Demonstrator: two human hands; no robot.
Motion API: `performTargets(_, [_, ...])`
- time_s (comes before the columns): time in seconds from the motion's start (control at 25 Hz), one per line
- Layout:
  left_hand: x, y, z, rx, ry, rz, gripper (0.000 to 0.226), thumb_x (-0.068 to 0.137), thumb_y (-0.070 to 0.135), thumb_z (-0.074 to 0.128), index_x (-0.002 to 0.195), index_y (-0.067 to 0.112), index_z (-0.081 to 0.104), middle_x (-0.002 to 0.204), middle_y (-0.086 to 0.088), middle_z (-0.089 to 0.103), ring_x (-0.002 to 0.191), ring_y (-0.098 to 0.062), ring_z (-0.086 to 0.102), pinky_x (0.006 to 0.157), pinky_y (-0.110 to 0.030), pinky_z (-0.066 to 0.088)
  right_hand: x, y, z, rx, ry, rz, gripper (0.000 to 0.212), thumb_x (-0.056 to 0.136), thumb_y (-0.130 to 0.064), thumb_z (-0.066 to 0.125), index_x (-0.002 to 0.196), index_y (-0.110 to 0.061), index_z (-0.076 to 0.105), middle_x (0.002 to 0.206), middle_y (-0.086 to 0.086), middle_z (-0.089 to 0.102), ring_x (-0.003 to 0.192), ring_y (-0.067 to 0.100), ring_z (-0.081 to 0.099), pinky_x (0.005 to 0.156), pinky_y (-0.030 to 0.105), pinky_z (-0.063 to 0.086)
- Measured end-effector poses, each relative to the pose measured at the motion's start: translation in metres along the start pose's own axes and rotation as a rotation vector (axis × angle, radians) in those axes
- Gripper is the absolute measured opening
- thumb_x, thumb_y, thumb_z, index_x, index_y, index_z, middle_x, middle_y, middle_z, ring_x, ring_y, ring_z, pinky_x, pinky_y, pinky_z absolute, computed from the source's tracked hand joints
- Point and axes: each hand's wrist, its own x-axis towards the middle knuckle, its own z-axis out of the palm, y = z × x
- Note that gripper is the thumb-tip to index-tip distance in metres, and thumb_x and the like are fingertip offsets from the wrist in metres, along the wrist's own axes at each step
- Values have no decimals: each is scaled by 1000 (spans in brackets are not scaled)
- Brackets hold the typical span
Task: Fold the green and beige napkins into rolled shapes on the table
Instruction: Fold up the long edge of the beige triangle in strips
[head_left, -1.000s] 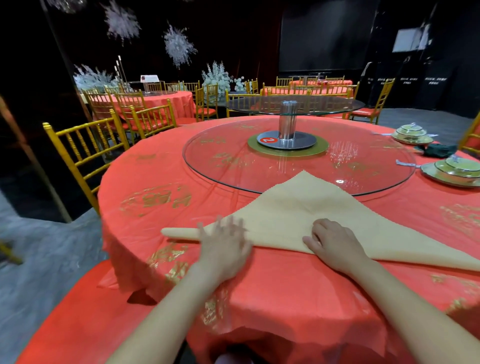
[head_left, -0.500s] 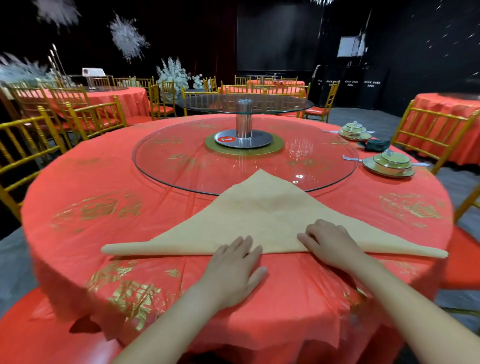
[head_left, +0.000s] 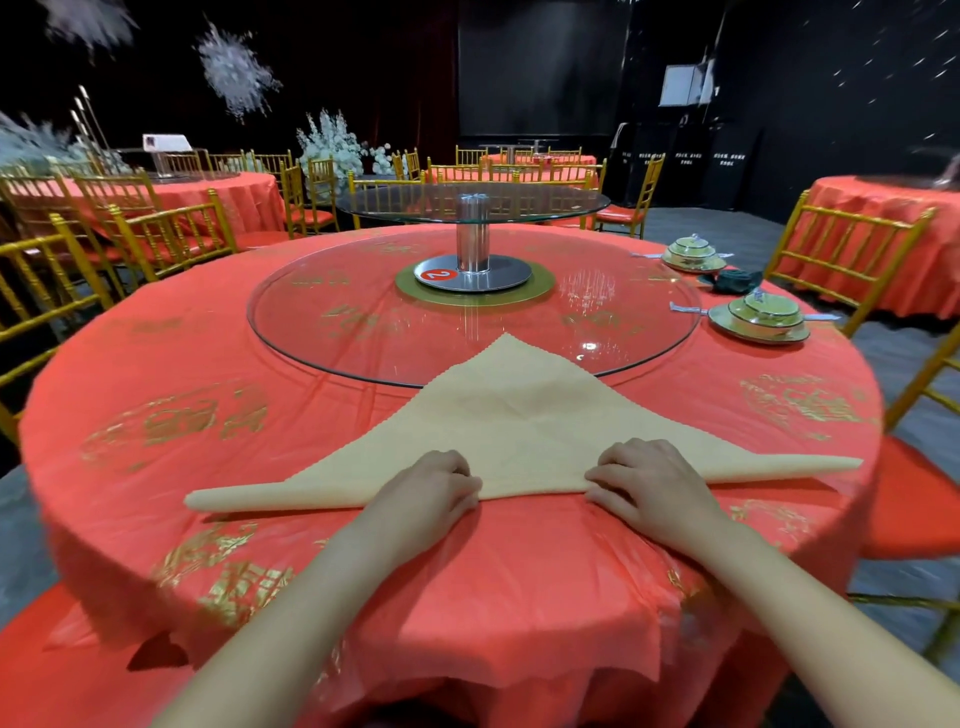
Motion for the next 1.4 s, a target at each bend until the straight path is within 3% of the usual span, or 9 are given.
performTargets(0.12, [1, -4, -6, 39, -14, 7, 29, 96, 30, 44, 103, 15, 68, 110, 3, 61, 106, -18, 53, 85, -35, 46, -1, 2, -5, -40, 20, -2, 32, 85, -43, 44, 79, -27, 71, 79, -11, 64, 72, 14, 63, 68, 29, 46])
performTargets(0.32, [-8, 3, -16, 87, -76, 23, 61, 82, 47, 15, 92, 14, 65, 94, 0, 64, 95, -21, 56, 78, -39, 48, -6, -2, -11, -10, 22, -17, 30, 86, -38, 44, 75, -24, 67, 75, -11, 64, 68, 14, 62, 71, 25, 34])
performTargets(0.48, [-11, 4, -18, 9, -104, -41, 44, 90, 42, 30, 98, 15, 65, 99, -2, 65, 96, -22, 58, 81, -37, 46, -17, -4, -13, 40, 14, 56, 35, 89, -45, 40, 81, -25, 68, 75, -12, 66, 70, 13, 63, 73, 23, 36])
performTargets(0.64, [1, 4, -18, -59, -51, -153, 22, 93, 22, 48, 103, 16, 67, 104, -2, 64, 99, -22, 58, 85, -34, 44, -8, -5, -18, 158, -55, 313, 17, 89, -34, 57, 94, -21, 67, 87, -6, 70, 84, 21, 62, 80, 29, 34])
performTargets(0.88, [5, 9, -9, 88, -12, -194, 31, 94, 16, 43, 118, 23, 60, 115, -2, 55, 111, -26, 49, 90, -37, 41, 0, -1, -3, 197, -111, 437, 9, 86, -32, 63, 89, -24, 66, 85, -9, 57, 92, 15, 56, 81, 31, 34])
performTargets(1.0, [22, 32, -4, 12, 24, -153, 39, 93, 17, 37, 130, 18, 51, 131, -1, 52, 122, -25, 45, 99, -37, 36, 1, -1, -4, 202, -129, 446, 9, 86, -34, 63, 86, -25, 64, 82, -12, 52, 91, 15, 53, 80, 31, 35])
performTargets(1.12, [55, 59, 6, -16, 47, -149, 44, 94, 32, 22, 119, 11, 52, 125, -3, 53, 122, -25, 44, 98, -38, 36, 5, -2, -7, 190, -196, 444, 11, 87, -36, 60, 89, -25, 63, 84, -11, 49, 96, 14, 52, 84, 31, 35])
performTargets(1.28, [69, 65, 33, 45, -115, -213, 49, 100, 35, 20, 143, 11, 28, 153, -3, 24, 143, -22, 16, 112, -45, 18, 6, -3, -11, 199, -209, 472, 13, 87, -37, 58, 92, -26, 63, 90, -10, 50, 102, 14, 52, 89, 31, 36])
performTargets(1.4, [67, 64, 40, 69, -120, -224, 55, 100, 38, 18, 149, 12, 13, 158, -2, 9, 145, -19, 5, 115, -44, 9, 14, -18, -6, 205, -159, 475, 28, 91, -38, 52, 110, -21, 62, 118, -5, 53, 116, 16, 49, 96, 33, 37])
